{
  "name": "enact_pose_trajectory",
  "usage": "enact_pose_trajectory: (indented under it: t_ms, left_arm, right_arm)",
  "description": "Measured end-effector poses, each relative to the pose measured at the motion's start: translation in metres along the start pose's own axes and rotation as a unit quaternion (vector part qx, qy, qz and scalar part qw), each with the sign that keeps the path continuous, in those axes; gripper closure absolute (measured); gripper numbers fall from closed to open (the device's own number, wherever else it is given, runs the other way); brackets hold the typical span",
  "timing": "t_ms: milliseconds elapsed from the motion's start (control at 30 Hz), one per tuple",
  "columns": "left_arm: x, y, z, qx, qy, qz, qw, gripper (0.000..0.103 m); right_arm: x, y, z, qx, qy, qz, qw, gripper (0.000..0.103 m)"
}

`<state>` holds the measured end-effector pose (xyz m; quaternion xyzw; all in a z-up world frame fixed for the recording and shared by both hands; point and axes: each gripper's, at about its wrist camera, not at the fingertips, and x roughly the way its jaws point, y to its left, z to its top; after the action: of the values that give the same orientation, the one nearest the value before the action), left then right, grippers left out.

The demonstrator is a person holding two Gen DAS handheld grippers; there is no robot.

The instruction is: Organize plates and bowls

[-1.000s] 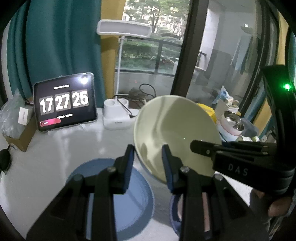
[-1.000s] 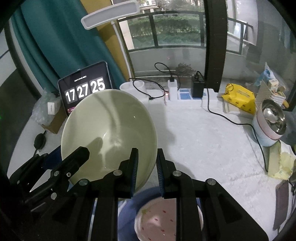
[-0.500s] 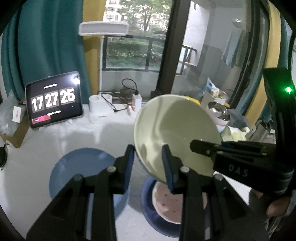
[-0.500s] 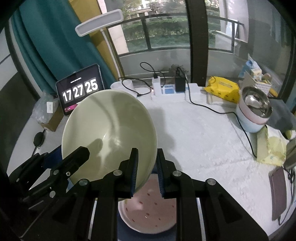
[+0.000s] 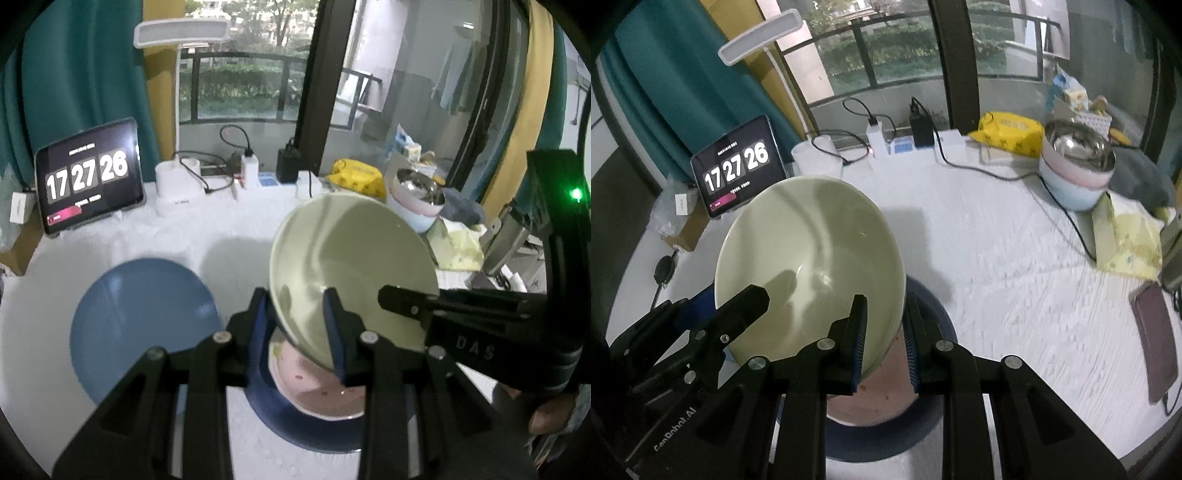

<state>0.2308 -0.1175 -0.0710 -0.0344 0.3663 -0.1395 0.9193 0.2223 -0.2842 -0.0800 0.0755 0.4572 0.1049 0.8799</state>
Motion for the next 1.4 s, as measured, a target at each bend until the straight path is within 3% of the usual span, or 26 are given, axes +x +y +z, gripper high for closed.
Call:
enact_pose_trajectory:
  t_ms: [500,867,1233,1400]
  left_arm:
    - [0.022,-0.009,-0.028,0.013,0.040,0.005,0.9991,0.072]
    - [0.032,-0.003,-0.036,0.014,0.064,-0.002,0.9979,0.072]
    - [0.031,0.001,-0.041,0.015,0.062,0.002,0.9979,0.072]
    - [0.030,0.002,-0.042,0.017,0.062,0.004,0.9980,0.072]
  right_arm:
    - [0.024,-0.015,-0.027,0.014,0.039,-0.001,0.999,0.082]
    - [0.027,-0.007,-0.031,-0.017,0.029,-0.036,0.999,0.082]
    - [0.030,0.003,-0.036,-0.057,0.023,-0.070,0.996,0.079]
    - [0.027,0.000,-0.036,-0.045,0.022,-0.057,0.997,0.078]
